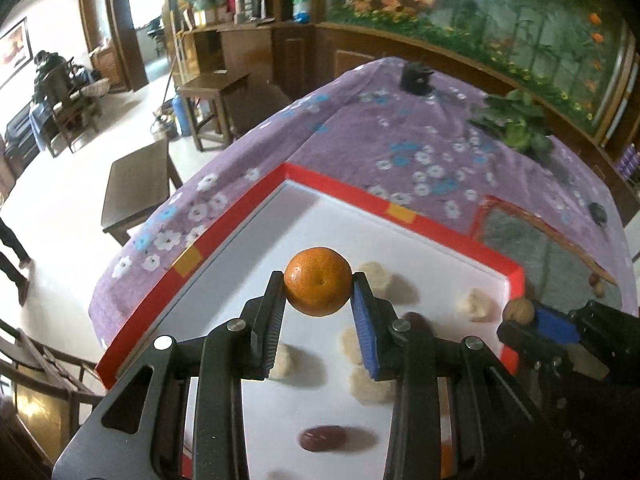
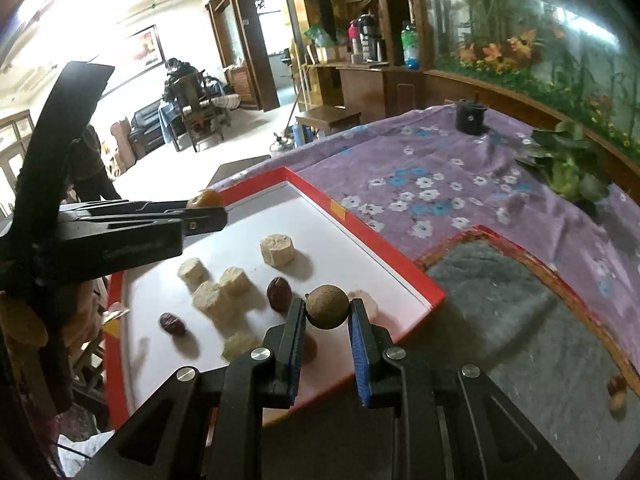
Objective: Organize fruits
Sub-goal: 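Carry the orange and brown fruit over the white tray and open both tools, then move both open tools back to the red date and brown fruit on the mat, then grasp the red date with the left tool while the right tool grasps the brown fruit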
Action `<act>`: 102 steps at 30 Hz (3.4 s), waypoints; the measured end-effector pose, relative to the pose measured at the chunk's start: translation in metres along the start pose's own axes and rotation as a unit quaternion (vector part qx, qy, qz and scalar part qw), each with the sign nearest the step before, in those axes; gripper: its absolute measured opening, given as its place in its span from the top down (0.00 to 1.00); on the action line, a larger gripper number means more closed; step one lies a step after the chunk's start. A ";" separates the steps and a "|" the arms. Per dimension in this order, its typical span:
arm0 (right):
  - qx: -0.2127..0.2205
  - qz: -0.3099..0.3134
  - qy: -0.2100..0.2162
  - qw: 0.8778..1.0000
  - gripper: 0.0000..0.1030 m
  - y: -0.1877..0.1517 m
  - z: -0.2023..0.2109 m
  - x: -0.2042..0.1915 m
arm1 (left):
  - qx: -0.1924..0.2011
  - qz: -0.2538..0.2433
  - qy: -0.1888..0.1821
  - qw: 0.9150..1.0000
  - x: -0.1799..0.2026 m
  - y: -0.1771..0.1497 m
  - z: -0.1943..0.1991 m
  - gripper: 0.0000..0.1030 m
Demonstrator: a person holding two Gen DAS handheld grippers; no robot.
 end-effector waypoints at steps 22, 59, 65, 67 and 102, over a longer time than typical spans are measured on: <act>-0.049 0.010 0.010 0.999 0.69 0.005 -0.077 0.007 | -0.059 0.017 0.019 0.998 -0.013 -0.013 -0.042 0.67; 0.051 -0.098 -0.100 0.989 0.67 -0.042 0.106 0.103 | 0.014 -0.065 -0.093 0.993 0.176 -0.017 0.031 0.43; 0.051 -0.125 -0.138 0.981 0.67 -0.067 0.137 0.145 | 0.003 -0.098 -0.123 0.988 0.230 -0.028 0.032 0.43; 0.049 -0.131 -0.157 0.978 0.67 -0.077 0.147 0.160 | 0.000 -0.108 -0.130 0.986 0.243 -0.031 0.032 0.43; 0.027 -0.153 -0.201 0.967 0.79 -0.110 0.162 0.270 | -0.052 -0.199 -0.232 0.951 0.379 -0.043 -0.007 0.44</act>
Point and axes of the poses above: each gripper's, at about its wrist camera, not at the fingertips, and z roughly against the way its jaws point, x to its right, y to its top, the point moved 10 cm from there along -z, roughly the way its jaws point, and after that the axes turned 9 degrees about x, right-handed, at the moved point
